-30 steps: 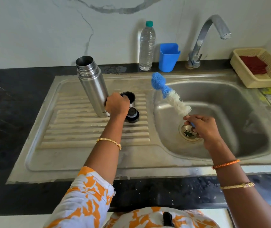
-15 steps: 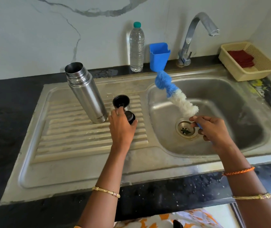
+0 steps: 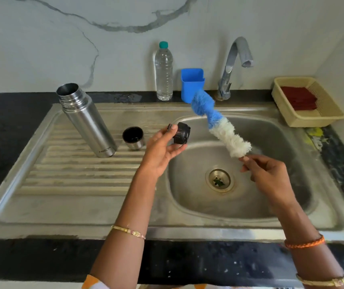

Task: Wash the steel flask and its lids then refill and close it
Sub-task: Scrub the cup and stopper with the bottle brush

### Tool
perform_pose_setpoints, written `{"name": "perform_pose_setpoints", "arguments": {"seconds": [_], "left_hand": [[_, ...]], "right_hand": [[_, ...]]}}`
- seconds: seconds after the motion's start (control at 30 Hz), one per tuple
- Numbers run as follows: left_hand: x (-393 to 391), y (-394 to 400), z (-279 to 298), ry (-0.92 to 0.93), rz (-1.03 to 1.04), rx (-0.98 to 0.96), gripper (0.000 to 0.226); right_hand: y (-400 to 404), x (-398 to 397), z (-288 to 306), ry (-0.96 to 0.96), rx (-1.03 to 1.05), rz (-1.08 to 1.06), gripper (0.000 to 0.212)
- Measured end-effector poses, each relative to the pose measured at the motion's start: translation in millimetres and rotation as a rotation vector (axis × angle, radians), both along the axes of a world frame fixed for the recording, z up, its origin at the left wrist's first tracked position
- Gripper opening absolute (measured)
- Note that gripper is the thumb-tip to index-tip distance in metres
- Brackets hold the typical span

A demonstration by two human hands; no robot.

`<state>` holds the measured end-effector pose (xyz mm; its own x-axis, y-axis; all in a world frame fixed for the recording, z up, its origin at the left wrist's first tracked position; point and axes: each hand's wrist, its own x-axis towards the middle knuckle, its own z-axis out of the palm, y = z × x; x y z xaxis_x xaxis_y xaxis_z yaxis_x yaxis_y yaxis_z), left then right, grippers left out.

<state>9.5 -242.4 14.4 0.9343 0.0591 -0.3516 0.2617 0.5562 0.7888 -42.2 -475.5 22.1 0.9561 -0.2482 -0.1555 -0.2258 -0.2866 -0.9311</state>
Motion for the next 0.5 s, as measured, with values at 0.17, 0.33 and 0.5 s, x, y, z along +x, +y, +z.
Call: {"name": "perform_pose_setpoints", "arguments": {"seconds": [0.17,0.33,0.5], "left_hand": [[28,-66,-7,0.11,0.092,-0.027,0.029],[47,-122,-5,0.133,0.128,-0.014,0.044],[63,-153,-16,0.042,0.316,0.159,0.061]], "right_hand": [[-42,-10,7,-0.233,-0.262,0.094,0.011],[-72,-32,4,-0.389,-0.661,0.051,0.023],[-114,-23,5,-0.413,-0.717,0.046,0.024]]}}
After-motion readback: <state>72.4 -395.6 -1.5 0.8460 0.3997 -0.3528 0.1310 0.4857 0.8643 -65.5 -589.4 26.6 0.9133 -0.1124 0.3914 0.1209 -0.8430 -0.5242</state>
